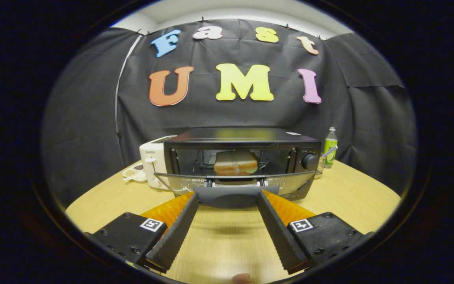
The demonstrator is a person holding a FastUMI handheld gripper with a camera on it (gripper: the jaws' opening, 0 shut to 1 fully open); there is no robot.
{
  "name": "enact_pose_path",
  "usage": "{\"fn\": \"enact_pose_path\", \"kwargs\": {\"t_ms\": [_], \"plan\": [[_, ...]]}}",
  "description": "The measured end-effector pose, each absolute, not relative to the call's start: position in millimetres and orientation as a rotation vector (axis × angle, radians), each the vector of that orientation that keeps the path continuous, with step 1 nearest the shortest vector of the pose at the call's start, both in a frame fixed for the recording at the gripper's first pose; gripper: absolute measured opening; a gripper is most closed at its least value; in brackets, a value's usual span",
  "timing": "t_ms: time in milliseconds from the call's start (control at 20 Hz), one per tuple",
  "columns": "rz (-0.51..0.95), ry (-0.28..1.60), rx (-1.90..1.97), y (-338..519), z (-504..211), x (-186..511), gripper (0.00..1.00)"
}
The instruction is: Open the toaster oven, put the food inside, and close the toaster oven door.
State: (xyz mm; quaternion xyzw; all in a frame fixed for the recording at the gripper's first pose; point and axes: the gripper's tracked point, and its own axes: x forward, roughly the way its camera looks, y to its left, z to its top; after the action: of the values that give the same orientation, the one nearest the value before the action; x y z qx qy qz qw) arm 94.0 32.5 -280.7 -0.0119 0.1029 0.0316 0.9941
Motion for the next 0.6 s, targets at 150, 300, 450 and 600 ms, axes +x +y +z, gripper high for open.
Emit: {"fn": "enact_pose_path", "kwargs": {"t_ms": [150, 300, 450, 600], "plan": [[0.062, 0.208, -0.004, 27.9, -261.4, 106.5, 1.00], [0.032, 0.183, -0.047, 20.3, -240.0, 114.0, 1.00], [0.048, 0.165, -0.065, 22.5, -221.6, 107.5, 1.00], [0.052, 0.139, -0.077, 22.6, -190.8, 89.8, 1.00]]}}
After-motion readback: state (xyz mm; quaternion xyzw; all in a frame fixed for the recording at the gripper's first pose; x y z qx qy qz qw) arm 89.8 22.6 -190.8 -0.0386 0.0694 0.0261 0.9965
